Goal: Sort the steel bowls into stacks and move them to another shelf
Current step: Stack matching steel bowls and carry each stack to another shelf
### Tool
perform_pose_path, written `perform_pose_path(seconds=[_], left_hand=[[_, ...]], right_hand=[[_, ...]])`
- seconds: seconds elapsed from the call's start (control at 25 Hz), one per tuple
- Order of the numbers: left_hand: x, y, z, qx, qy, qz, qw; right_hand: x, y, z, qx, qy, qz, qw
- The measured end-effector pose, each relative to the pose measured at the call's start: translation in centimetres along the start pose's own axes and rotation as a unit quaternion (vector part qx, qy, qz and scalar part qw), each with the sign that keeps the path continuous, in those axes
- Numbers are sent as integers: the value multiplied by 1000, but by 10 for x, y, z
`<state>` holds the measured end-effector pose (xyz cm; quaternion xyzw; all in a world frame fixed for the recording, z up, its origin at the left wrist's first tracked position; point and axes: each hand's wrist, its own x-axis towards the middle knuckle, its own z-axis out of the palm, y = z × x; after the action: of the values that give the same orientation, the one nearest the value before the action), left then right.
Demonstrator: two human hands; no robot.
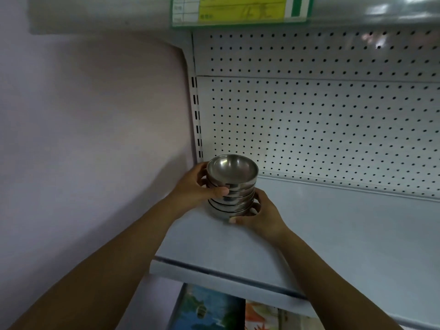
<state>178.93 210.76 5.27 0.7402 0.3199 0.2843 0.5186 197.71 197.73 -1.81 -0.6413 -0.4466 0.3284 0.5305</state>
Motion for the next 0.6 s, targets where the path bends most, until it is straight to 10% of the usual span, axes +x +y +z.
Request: perform_pose_path(seconds=[0.6], left_hand=[[49,6,-45,99,57,33,993]], right_hand=[[96,-29,40,-124,12,40,991]])
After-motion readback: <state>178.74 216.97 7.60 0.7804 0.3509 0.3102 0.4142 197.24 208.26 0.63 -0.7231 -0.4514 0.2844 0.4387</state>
